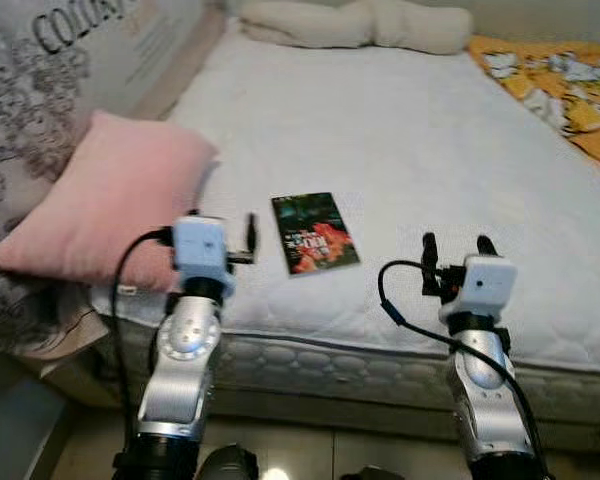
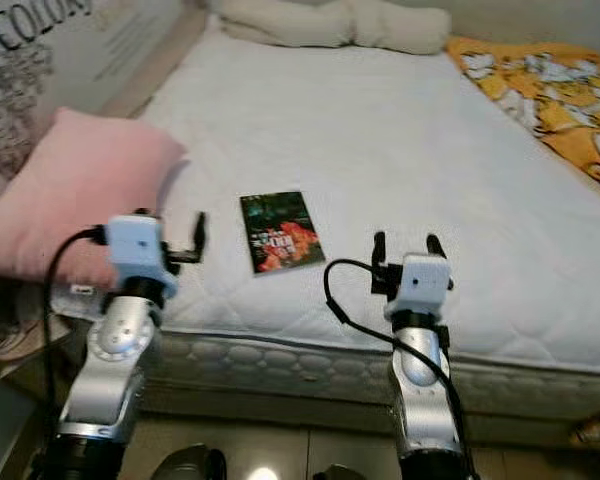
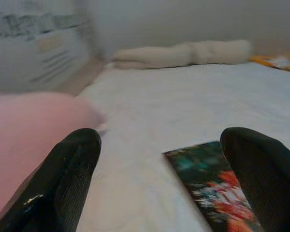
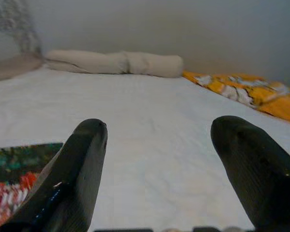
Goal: Clean up the room
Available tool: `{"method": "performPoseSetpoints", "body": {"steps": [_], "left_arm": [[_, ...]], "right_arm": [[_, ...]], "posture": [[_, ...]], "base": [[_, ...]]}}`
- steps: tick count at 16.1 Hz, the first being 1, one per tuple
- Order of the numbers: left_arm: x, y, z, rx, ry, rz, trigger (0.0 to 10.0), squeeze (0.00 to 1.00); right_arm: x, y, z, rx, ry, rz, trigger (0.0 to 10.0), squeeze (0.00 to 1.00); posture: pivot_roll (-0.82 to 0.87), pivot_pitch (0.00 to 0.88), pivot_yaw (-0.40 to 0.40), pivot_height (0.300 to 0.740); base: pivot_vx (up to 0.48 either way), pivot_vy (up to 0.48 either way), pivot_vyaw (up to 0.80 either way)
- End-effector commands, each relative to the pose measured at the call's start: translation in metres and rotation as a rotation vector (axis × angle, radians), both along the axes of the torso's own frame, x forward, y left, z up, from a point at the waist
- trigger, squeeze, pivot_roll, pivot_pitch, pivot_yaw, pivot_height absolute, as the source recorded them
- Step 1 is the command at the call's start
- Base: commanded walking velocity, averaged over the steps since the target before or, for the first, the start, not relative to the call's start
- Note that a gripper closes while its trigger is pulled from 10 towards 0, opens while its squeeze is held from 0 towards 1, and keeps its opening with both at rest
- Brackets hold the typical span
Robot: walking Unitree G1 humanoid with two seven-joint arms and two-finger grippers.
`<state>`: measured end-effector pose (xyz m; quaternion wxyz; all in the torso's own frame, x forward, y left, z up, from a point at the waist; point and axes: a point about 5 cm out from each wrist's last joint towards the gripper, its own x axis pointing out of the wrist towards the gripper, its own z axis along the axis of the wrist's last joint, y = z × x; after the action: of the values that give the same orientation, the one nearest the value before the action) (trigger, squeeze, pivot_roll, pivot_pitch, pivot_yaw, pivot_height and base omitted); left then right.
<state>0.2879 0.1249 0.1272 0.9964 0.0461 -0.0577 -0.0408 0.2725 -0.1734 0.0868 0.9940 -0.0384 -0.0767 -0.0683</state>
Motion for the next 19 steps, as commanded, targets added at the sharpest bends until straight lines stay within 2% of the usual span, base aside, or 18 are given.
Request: {"method": "performPoseSetpoints", "body": {"steps": [1, 5, 10, 14, 17, 19], "left_arm": [[0.000, -0.004, 0.001, 0.038, -0.008, -0.035, 10.0, 0.00], [0.004, -0.004, 0.001, 0.032, 0.000, -0.028, 10.0, 0.00], [0.004, -0.004, 0.001, 0.049, 0.011, -0.029, 10.0, 0.00], [0.002, 0.001, -0.001, 0.051, 0.030, -0.011, 10.0, 0.00], [-0.003, 0.005, 0.003, 0.052, 0.023, 0.000, 10.0, 0.00], [-0.011, 0.017, 0.006, 0.058, 0.033, 0.016, 10.0, 0.00]], "right_arm": [[0.000, -0.005, -0.003, 0.017, 0.018, -0.028, 10.0, 0.00], [0.006, 0.000, -0.003, 0.024, 0.034, -0.013, 10.0, 0.00], [0.013, -0.001, -0.007, 0.036, 0.066, -0.013, 10.0, 0.00], [0.016, 0.001, -0.011, 0.050, 0.092, 0.001, 10.0, 0.00], [0.017, -0.009, -0.023, 0.162, 0.145, -0.059, 10.0, 0.00], [0.026, -0.010, -0.033, 0.202, 0.207, -0.057, 10.0, 0.00]], "posture": [[0.04, 0.027, -0.007, 0.736], [0.04, 0.030, 0.005, 0.736], [0.05, 0.038, 0.002, 0.736], [0.06, 0.053, 0.005, 0.736], [0.08, 0.076, 0.013, 0.736], [0.12, 0.127, 0.048, 0.736]], "base": [[0.000, 0.000, 0.00], [0.372, -0.296, 0.00], [0.412, -0.241, 0.00], [0.458, 0.000, 0.00], [0.160, 0.000, 0.00], [0.000, 0.000, 0.00]]}}
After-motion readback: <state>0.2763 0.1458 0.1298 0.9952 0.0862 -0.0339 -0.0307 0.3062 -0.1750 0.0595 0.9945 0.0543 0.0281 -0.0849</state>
